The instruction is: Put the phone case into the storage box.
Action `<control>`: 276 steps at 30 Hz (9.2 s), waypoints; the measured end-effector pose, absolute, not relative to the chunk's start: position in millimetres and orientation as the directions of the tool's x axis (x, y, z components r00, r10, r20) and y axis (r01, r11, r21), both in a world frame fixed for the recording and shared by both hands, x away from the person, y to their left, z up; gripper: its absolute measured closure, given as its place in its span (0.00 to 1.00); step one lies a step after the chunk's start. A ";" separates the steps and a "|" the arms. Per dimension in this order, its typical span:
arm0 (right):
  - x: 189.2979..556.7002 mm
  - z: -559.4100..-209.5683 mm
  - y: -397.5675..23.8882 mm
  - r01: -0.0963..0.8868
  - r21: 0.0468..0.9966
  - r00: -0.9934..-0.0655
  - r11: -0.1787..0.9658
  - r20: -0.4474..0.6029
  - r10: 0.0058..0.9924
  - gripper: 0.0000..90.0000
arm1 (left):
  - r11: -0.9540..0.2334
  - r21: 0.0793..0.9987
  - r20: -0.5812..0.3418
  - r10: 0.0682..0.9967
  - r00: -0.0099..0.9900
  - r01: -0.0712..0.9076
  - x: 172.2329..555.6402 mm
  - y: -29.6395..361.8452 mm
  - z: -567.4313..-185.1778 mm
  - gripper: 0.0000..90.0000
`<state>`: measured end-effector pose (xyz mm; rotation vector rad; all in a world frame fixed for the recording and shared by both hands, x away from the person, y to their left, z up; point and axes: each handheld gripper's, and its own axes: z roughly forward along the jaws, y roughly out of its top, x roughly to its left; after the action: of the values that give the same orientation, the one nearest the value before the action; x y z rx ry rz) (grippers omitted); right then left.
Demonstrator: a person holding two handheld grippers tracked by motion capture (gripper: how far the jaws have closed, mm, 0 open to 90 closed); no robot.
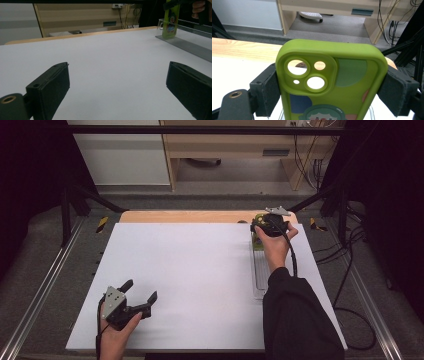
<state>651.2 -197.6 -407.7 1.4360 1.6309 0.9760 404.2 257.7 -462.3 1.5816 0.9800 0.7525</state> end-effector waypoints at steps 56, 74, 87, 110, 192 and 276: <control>663.3 -418.8 -188.1 0.370 0.924 -0.050 0.093 -0.080 0.996 0.16 | -0.083 0.975 -0.023 0.888 0.460 0.208 403.7 257.6 -462.1 0.05; 663.0 -418.7 -189.5 0.373 0.924 -0.063 0.089 -0.071 0.996 0.16 | -0.083 0.975 -0.022 0.887 0.460 0.208 403.7 257.4 -462.1 0.05; 662.8 -418.8 -190.1 0.372 0.923 -0.072 0.093 -0.071 0.995 0.15 | -0.085 0.974 -0.022 0.887 0.461 0.210 403.7 257.3 -462.2 0.05; 663.0 -419.3 -189.7 0.369 0.924 -0.073 0.101 -0.079 0.994 0.14 | -0.083 0.975 -0.023 0.887 0.461 0.208 403.5 257.7 -461.9 0.05; 650.2 -402.8 -188.3 0.337 0.924 -0.080 0.180 -0.162 0.984 0.05 | -0.080 0.976 -0.021 0.892 0.452 0.204 402.5 260.0 -460.6 0.05; 559.9 -312.3 -215.1 0.259 0.966 -0.277 0.024 0.050 0.960 0.06 | -0.056 0.976 -0.041 0.903 0.427 0.211 399.5 278.8 -456.8 0.02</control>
<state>559.9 -215.1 -312.3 1.2645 1.6150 1.2933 399.5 278.8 -456.8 1.5497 1.0172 0.7658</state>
